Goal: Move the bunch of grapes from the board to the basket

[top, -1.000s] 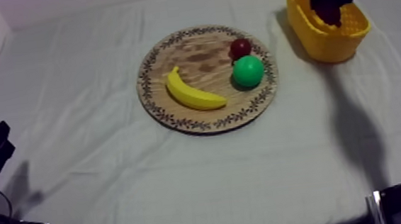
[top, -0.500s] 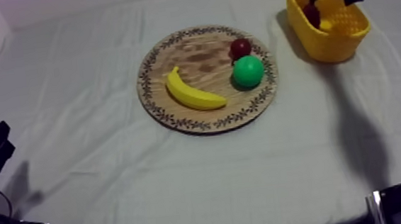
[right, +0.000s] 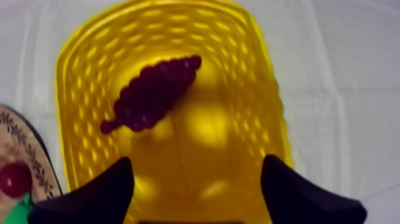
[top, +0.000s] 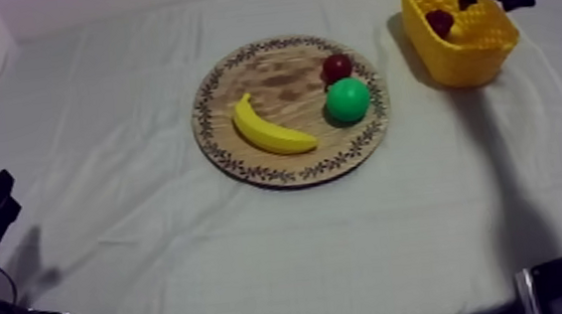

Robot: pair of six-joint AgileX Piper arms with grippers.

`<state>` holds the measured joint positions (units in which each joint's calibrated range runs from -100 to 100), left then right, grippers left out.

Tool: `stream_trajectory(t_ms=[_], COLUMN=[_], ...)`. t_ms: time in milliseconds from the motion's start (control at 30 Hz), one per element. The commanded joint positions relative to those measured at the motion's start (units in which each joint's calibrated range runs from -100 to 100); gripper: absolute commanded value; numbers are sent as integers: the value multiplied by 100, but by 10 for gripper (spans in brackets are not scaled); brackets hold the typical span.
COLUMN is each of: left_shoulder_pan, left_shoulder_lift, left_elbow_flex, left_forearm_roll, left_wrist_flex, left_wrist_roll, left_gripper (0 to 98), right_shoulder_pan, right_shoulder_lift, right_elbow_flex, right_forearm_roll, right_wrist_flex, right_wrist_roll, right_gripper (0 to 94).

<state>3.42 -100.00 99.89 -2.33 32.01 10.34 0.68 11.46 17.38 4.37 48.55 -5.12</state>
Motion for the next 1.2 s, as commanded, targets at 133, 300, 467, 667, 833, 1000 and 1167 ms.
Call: stream_trajectory(t_ms=[133, 300, 467, 667, 833, 1000, 1167], left_shoulder_pan=[1, 1, 1, 1, 1, 1, 1], left_shoulder_lift=[0, 0, 0, 0, 0, 0, 0], left_elbow_flex=[0, 0, 0, 0, 0, 0, 0], left_forearm_roll=[1, 1, 1, 1, 1, 1, 1], left_wrist_flex=[0, 0, 0, 0, 0, 0, 0], left_wrist_roll=[-1, -1, -1, 0, -1, -2, -1], left_gripper=[1, 1, 1, 1, 1, 1, 1], right_shoulder_pan=[34, 56, -51, -215, -308, -432, -376], right_shoulder_lift=[-1340, -2329, -3343, -4700, -5806, -6868, -7872], right_elbow_flex=[1333, 2220, 3166, 4428, 5309, 6110, 6736], right_forearm_roll=[-94, -120, -102, -215, -322, -316, -477], right_wrist_flex=[-177, -217, -244, -260, -274, -378, -471], right_wrist_roll=[154, 268, 314, 510, 710, 863, 1149], right_gripper=[474, 403, 301, 194, 156, 97, 44])
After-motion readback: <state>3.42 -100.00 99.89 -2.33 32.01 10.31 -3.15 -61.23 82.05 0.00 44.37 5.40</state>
